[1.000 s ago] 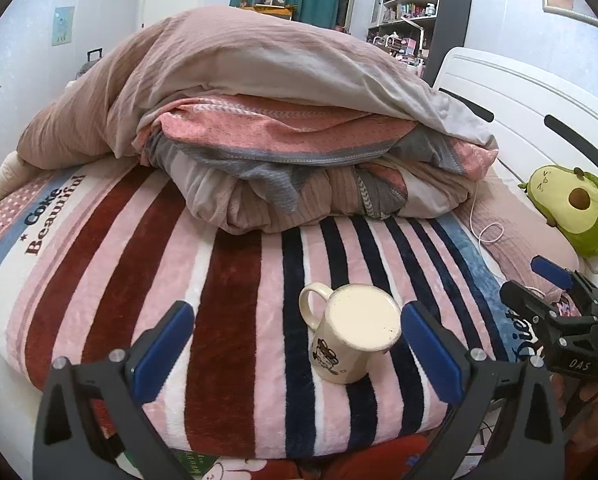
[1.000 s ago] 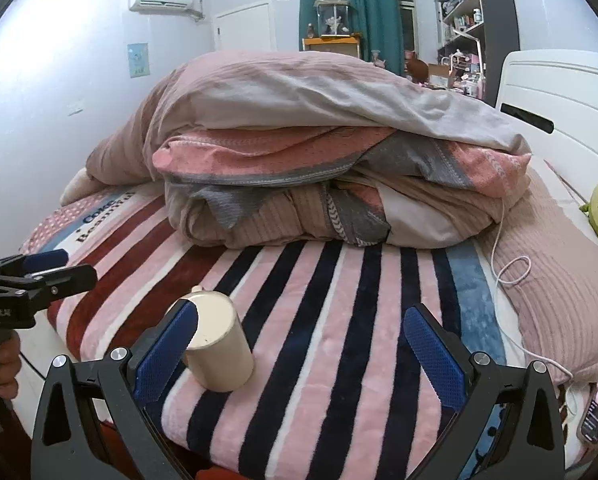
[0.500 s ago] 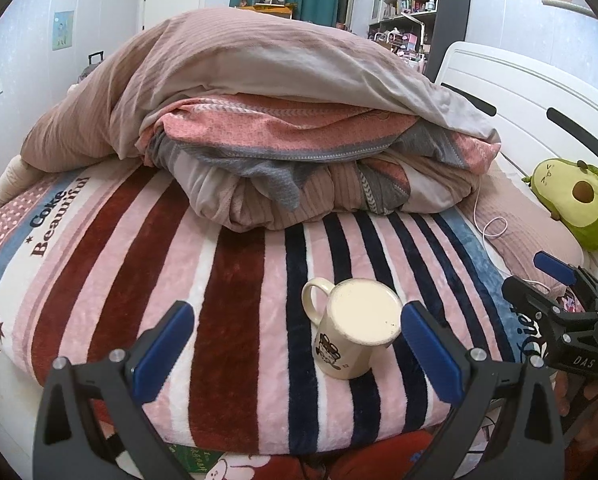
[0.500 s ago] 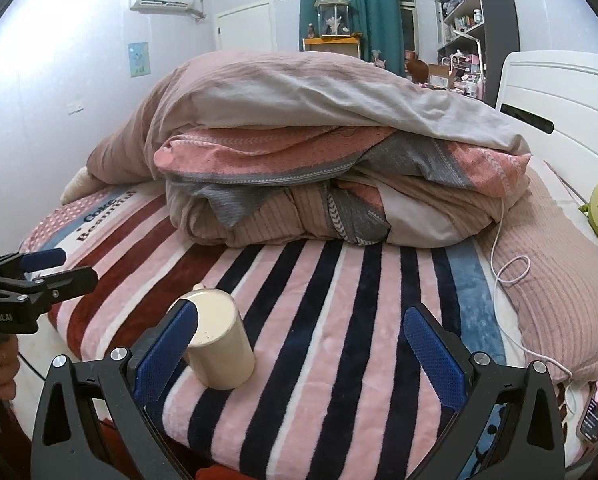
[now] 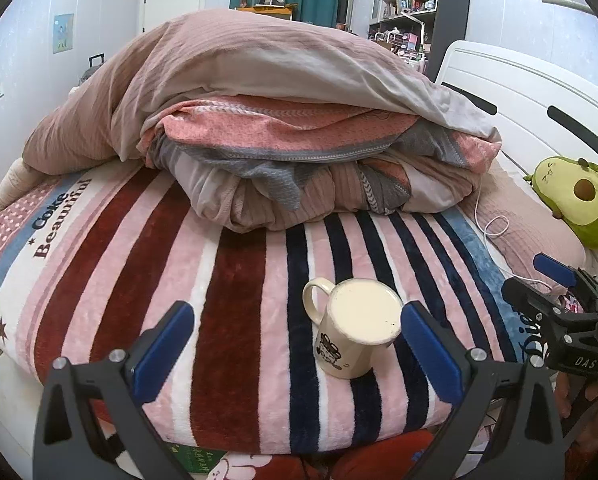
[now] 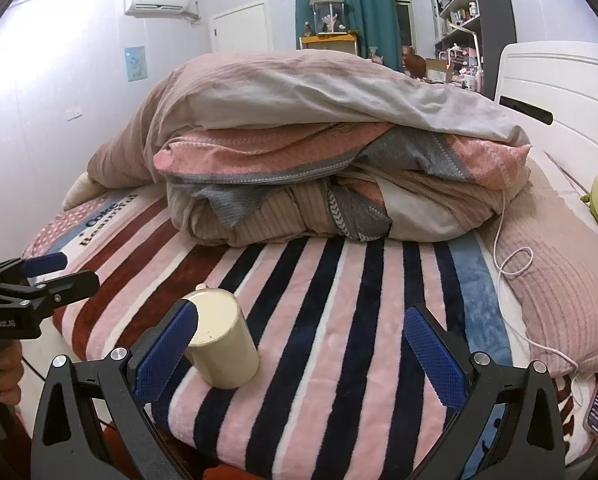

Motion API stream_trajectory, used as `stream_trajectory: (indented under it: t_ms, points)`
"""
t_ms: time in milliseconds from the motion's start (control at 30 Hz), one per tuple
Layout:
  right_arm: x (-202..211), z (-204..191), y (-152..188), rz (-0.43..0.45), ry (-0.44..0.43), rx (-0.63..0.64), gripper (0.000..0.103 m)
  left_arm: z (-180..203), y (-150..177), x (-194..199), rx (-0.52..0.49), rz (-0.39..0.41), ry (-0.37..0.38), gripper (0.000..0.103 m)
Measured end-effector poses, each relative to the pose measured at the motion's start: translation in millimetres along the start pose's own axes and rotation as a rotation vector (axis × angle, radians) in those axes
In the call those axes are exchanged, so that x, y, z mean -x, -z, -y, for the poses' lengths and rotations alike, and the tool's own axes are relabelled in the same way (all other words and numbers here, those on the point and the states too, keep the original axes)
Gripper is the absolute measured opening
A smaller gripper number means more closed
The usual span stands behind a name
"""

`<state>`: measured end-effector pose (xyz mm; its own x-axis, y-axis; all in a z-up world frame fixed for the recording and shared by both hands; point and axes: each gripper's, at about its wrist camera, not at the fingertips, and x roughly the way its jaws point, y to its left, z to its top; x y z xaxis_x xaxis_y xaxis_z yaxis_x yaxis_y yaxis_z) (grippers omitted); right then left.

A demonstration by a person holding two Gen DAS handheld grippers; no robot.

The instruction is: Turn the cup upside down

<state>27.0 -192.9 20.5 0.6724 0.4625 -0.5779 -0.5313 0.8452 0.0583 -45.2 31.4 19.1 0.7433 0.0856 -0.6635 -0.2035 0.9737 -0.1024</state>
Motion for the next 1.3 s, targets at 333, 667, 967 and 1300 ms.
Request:
stream_trajectory:
  t_ms: [333,667,967,1300]
  points:
    - [1.3,-0.5,-1.0,0.005,0.005,-0.005,0.103,0.3,-0.9,-0.7,-0.002,0.000,-0.001,0.103]
    - [1.5,-0.7,-1.3,0.004,0.002,-0.007,0.103,1.3,-0.4,1.1,-0.004,0.003,-0.001,0.103]
    - [2.2,-3.1,-2.0,0.003,0.003,-0.012,0.103,3.0,-0.7,2.1,-0.005,0.003,0.002,0.103]
    - [2.6,-3.9,-1.5,0.003,0.003,-0.013,0.103,3.0,-2.5,3.3,-0.002,0.002,-0.001,0.103]
